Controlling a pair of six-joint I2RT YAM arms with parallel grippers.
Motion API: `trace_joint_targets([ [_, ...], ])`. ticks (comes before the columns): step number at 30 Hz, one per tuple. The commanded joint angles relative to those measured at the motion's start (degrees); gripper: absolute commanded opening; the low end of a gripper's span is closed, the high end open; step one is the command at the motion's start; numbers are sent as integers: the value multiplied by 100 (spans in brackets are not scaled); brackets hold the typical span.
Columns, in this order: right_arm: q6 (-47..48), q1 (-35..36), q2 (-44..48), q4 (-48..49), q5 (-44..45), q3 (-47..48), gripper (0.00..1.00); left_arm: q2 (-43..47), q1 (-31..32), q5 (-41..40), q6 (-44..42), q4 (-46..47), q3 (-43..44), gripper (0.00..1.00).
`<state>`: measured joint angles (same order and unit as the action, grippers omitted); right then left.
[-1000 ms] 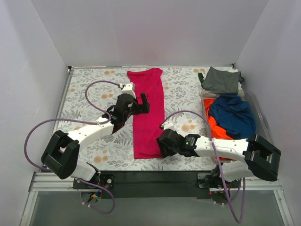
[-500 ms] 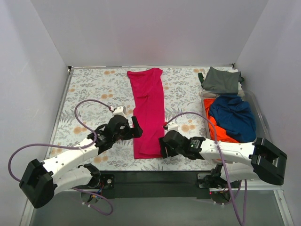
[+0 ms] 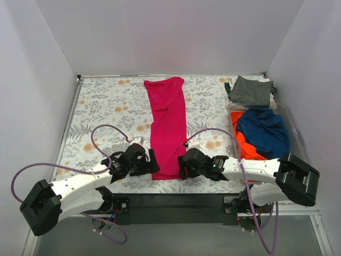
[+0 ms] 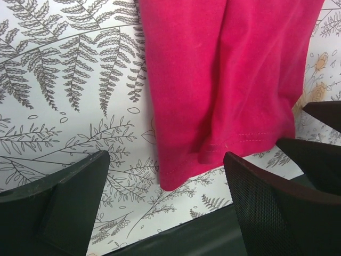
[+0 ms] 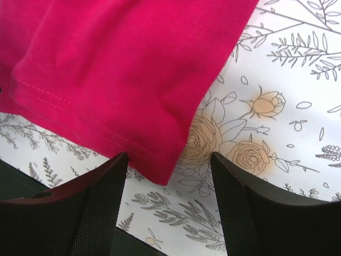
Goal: Fold and stack the t-shirts
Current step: Fold the tshirt
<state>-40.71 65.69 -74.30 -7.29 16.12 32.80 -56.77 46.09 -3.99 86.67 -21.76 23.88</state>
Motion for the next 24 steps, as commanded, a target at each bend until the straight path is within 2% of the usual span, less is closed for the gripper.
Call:
trace_joint_targets([
  [1, -139, -4, -163, 333, -74, -72, 58, 105, 76, 240, 192, 110, -120, 81],
  [11, -139, -4, -76, 334, -162, -81, 55, -53, 523, 214, 490, -100, -155, 63],
  [16, -157, -4, -32, 334, -171, -133, 54, -53, 709, 21, 614, -399, -225, 57],
  [18, -174, -4, -49, 342, -179, -142, 53, -53, 726, -40, 649, -391, -226, 52],
  [23, -139, -4, -93, 404, -197, -151, 50, -88, 753, -163, 702, -171, -296, 47],
  [24, -130, -4, -111, 395, -188, -151, 49, -106, 744, -181, 702, -136, -305, 43],
])
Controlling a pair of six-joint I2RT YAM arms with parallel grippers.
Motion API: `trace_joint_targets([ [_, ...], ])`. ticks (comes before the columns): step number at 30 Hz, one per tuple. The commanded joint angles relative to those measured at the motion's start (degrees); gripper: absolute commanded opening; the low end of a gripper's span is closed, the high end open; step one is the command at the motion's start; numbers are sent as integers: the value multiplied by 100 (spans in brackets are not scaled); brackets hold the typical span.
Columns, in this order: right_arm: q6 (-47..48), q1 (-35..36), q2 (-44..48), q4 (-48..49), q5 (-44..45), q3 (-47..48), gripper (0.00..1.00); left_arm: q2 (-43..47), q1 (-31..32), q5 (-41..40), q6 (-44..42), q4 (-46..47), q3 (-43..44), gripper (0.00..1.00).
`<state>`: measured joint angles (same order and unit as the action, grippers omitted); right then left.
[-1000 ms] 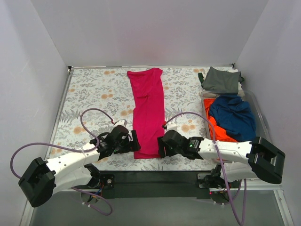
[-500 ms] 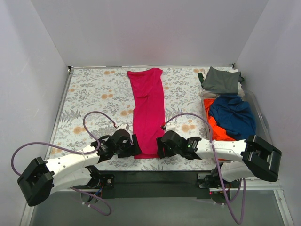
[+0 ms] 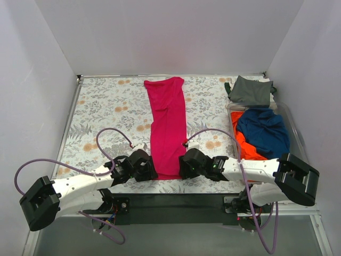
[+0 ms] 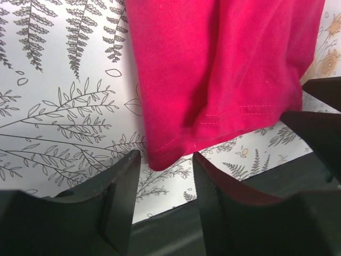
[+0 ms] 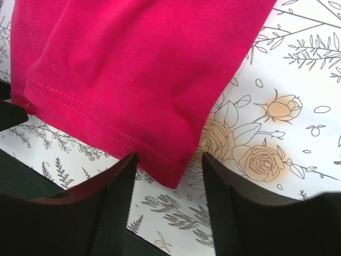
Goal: Fold and stack the t-shirts
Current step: Fold the tshirt
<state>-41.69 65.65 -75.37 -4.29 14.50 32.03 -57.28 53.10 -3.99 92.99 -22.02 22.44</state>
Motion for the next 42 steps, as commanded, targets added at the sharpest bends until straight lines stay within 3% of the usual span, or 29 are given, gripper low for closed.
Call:
trace_joint_targets([
  [1, -15, 1, -21, 104, -35, -66, 45, -64, 51, -190, 70, -31, -169, 41],
  [6, 21, 1, -74, 183, -149, -39, 34, -108, 51, -225, 70, 224, -240, 35],
  [9, 47, 1, -39, 183, -184, -65, 25, -135, 51, -199, 44, 356, -266, 25],
  [10, 56, 1, -21, 192, -193, -74, 20, -126, 51, -190, 26, 417, -266, 15],
  [13, 161, 1, 58, 219, -255, -118, 6, -100, 60, -85, -149, 619, -301, 0],
  [15, 328, 1, 75, 219, -351, -127, 1, -100, 51, 73, -412, 821, -336, 0],
  [24, 978, 1, 391, -598, -1158, 128, 1, 67, 148, 1259, -1081, 1314, -275, 0],
  [31, 1400, 18, 699, -1495, -2038, 286, 1, 181, 367, 1779, -932, 1183, -187, 0],
  [37, 1462, 80, 1121, -1803, -2189, 409, 1, 726, 438, 1666, -633, 989, -82, 0],
  [42, 1444, 10, 1323, -1794, -1094, 699, 1, 815, 429, 655, -396, 1199, 76, 0],
])
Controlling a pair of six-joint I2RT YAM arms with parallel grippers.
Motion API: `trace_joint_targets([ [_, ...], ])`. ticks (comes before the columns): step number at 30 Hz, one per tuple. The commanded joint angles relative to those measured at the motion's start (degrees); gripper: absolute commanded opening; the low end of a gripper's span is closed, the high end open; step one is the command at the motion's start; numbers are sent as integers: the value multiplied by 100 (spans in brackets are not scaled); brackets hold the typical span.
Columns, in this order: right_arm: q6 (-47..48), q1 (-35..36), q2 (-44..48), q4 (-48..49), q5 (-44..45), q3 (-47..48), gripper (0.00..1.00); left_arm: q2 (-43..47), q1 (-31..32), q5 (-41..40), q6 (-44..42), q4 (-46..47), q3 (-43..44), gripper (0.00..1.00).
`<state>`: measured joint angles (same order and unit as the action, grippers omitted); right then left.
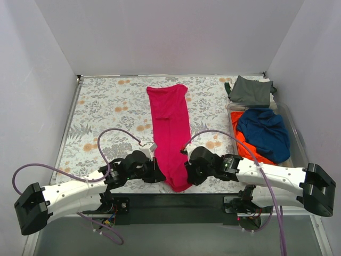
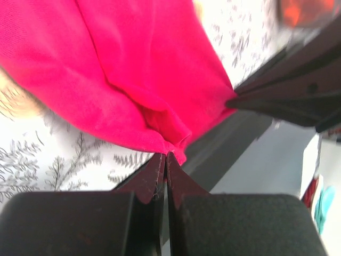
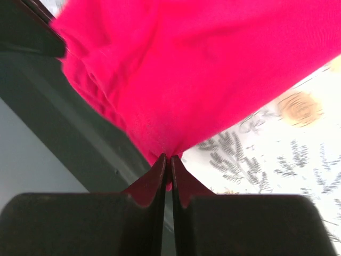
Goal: Fold and stack the t-shirts
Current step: Fold the tshirt
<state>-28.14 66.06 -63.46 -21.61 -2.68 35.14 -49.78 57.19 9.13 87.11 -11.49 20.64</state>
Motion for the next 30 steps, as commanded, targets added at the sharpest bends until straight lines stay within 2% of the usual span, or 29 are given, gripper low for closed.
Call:
trace_joint_targets([
  [1, 116, -67, 115, -54, 759, 450, 1, 30, 29, -832, 271, 208, 317, 0],
  [6, 440, -557, -323, 147, 1462, 916, 1, -382, 29, -1588, 333, 717, 335, 0],
  [12, 1099, -1375, -1262, 745, 1156, 1424, 1, -997, -251, -2572, -308, 1366, 651, 0],
  [17, 1434, -1816, -2125, 1096, 1050, 1952, 1, -2025, -1094, -2477, -782, 2624, 932, 0],
  [21, 1758, -2351, -2985, 1106, 963, 2567, 1, -3044, -1420, -2582, -1143, 2844, 1556, 0],
  [30, 2067, -2792, -3901, 1071, 698, 3816, 1, -3995, -2247, -2345, -1363, 3090, 2207, 0],
])
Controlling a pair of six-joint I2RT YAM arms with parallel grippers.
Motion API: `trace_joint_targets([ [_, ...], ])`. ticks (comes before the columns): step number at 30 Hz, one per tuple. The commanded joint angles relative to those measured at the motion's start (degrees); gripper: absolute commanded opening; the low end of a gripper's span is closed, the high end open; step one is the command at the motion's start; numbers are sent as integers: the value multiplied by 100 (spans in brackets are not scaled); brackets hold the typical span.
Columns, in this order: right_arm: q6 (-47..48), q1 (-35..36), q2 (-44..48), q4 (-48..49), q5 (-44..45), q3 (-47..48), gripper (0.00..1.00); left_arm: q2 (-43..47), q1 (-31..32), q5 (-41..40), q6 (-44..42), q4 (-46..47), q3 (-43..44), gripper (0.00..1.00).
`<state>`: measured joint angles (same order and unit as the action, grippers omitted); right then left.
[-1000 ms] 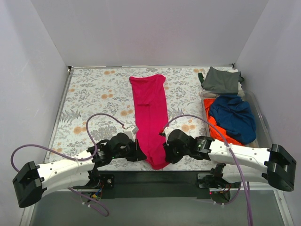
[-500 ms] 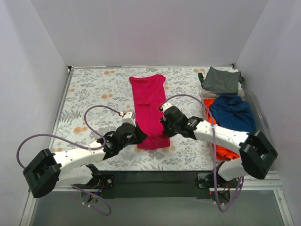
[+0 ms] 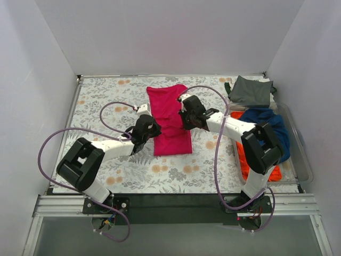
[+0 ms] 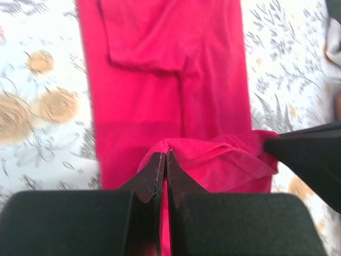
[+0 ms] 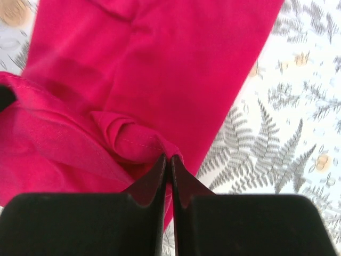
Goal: Fold and stack the t-shirts
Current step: Fold the tshirt
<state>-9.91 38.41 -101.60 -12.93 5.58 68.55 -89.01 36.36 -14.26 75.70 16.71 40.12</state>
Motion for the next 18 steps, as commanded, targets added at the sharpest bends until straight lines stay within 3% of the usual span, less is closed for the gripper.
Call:
trace_joint_targets([
  [1, 270, -44, -131, 194, -136, 553, 1, -116, -182, 11, -249, 271, 303, 0],
  [18, 525, -282, -1089, -236, 118, 1573, 1, -1153, -560, 11, -267, 447, 866, 0],
])
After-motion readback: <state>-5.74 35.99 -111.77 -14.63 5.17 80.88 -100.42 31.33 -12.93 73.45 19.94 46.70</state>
